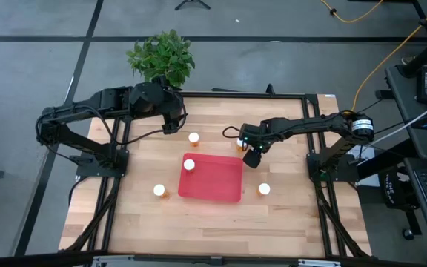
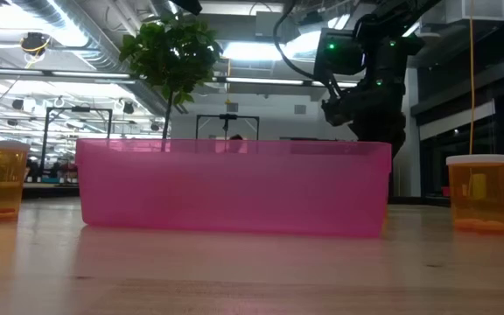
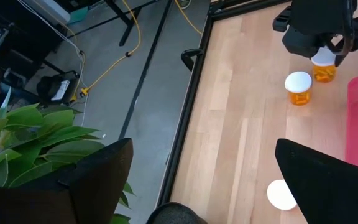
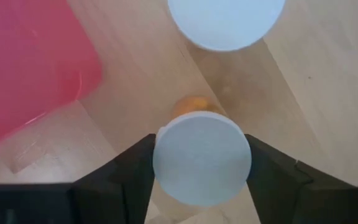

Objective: Pick and place pill bottles into a basket
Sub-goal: Put the orange pill bottle into the bin

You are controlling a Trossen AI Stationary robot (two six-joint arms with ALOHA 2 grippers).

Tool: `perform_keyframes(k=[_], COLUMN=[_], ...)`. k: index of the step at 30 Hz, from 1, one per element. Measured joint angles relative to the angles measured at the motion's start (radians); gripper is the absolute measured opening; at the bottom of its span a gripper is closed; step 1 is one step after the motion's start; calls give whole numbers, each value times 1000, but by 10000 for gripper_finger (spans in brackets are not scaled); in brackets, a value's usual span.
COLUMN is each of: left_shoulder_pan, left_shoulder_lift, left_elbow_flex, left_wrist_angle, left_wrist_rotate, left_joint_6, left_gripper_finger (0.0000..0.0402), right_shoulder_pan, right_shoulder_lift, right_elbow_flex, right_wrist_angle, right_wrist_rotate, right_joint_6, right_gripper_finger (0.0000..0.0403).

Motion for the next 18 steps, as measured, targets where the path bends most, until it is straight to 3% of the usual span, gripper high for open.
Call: perform_keyframes(k=[9, 18], left_shoulder_pan=[0, 0], left_shoulder_lift=[0, 0], left_elbow_flex=[0, 0], left_wrist_angle=[0, 0], left_wrist_rotate=[0, 0], left_joint_6=[0, 0], left_gripper_finger=[389, 389], right_shoulder_pan=[2, 29], right_shoulder_lift=[-13, -13], right_elbow_flex=[29, 196], right_wrist_angle=[-92, -218], right_wrist_rotate=[-3, 4], right_joint_6=[13, -16], right_gripper_finger=[221, 219])
